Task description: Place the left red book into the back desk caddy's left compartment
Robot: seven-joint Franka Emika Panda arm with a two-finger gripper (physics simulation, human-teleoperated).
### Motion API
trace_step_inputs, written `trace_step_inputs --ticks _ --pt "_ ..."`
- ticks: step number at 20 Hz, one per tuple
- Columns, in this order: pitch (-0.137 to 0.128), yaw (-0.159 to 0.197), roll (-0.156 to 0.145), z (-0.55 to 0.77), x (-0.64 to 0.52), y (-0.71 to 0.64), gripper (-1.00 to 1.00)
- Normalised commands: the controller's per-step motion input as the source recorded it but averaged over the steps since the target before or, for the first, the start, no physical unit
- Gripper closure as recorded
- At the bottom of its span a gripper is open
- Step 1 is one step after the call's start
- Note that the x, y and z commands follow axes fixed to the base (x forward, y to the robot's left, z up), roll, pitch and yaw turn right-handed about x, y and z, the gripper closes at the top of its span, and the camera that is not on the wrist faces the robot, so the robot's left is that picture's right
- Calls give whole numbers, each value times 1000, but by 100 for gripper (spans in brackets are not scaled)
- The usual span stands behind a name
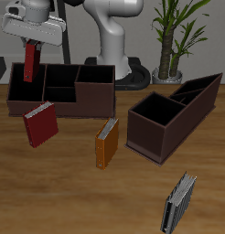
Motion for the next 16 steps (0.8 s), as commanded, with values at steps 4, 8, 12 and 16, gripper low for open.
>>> trace_step_inputs --ticks 4,8,12,16 --pt "37 -6 -55 -147 -114 -249 100" --pt "46 -17 -31 -135 -53 -131 100" --pt "73 -2 -16 -187 18 -42 100" --pt "54 -7 -19 -53 6 -58 100"
